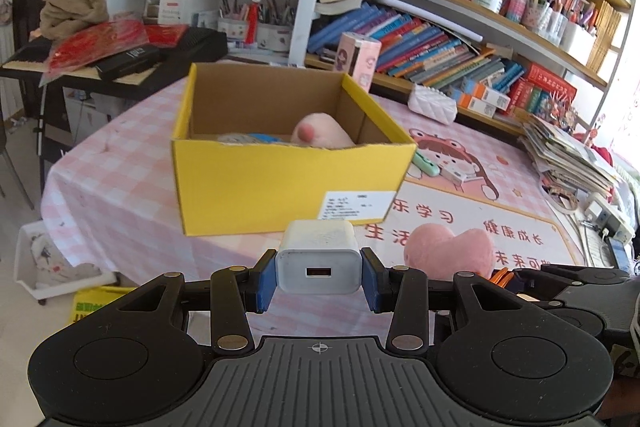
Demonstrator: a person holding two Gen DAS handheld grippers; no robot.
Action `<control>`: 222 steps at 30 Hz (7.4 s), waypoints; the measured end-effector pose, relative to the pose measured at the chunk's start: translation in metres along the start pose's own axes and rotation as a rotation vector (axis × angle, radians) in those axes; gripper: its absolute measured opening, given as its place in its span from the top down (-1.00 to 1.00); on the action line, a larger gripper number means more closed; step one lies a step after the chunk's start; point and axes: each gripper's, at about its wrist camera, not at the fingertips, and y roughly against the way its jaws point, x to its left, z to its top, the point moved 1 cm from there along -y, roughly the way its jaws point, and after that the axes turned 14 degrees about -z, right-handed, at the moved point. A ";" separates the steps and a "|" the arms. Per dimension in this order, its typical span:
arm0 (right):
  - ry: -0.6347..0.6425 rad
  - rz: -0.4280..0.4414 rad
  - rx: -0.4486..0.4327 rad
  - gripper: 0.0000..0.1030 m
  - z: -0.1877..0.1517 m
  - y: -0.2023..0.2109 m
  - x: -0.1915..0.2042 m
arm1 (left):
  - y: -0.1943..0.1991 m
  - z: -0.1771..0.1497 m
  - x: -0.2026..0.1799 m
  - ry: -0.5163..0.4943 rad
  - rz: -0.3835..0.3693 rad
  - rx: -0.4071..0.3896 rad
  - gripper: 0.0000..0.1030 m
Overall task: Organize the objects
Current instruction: 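Lift and carry the charger and pink chick with both tools toward the box, then open the left tool to drop the charger while the right tool releases the chick, then withdraw both open tools from the box back toward the mat, then move the right tool to the small white card box and grasp it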
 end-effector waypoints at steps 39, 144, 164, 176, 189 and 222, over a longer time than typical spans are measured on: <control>0.041 0.075 -0.222 0.02 0.157 -0.065 0.008 | -0.082 0.096 0.051 0.020 0.113 -0.088 0.20; 0.106 -0.117 -0.161 -0.67 0.039 -0.020 0.017 | -0.013 0.009 0.020 -0.116 0.284 -0.054 -0.92; 0.039 -0.172 -0.062 -0.75 -0.017 0.004 0.006 | -0.004 -0.029 0.000 -0.172 0.201 0.054 -0.92; -0.062 -0.288 -0.027 -0.78 -0.036 0.015 -0.035 | -0.026 -0.028 -0.034 -0.261 0.087 0.082 -0.92; -0.133 -0.380 -0.006 -0.82 -0.039 0.015 -0.078 | -0.054 -0.022 -0.064 -0.316 -0.001 0.101 -0.92; -0.144 -0.368 -0.020 -0.77 0.028 -0.056 -0.173 | -0.154 0.036 -0.119 -0.302 -0.056 0.039 -0.92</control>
